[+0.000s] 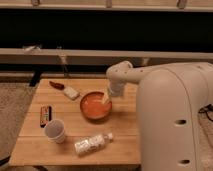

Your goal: Place the eraser on the white sponge

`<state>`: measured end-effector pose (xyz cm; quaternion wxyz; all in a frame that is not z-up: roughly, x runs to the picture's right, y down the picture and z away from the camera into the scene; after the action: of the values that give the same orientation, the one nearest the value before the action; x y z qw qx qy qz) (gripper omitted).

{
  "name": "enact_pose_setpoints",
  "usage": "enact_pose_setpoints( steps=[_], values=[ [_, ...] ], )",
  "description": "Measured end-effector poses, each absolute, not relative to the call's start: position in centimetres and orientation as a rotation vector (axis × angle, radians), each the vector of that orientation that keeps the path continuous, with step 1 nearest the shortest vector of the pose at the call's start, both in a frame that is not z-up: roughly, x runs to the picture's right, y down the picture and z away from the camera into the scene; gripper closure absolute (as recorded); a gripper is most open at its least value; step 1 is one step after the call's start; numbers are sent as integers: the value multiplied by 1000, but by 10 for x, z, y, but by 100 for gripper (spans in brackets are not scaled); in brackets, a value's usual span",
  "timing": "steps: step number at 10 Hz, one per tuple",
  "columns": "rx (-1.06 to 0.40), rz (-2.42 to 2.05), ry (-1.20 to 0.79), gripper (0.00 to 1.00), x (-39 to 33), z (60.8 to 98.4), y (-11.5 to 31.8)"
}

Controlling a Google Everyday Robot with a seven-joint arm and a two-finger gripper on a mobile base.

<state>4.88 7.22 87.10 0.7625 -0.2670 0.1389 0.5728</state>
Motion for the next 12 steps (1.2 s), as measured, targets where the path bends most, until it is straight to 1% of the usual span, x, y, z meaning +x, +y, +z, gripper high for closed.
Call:
enact_pose_setpoints(
  steps=[2, 4, 9, 12],
  values=[
    [-554, 1220, 303, 20, 43, 866, 69],
    [-529, 1169, 295, 20, 13, 857, 63],
    [-517, 973, 260, 20, -128, 847, 60],
    [-546, 862, 229, 20, -210, 838, 75]
  ],
)
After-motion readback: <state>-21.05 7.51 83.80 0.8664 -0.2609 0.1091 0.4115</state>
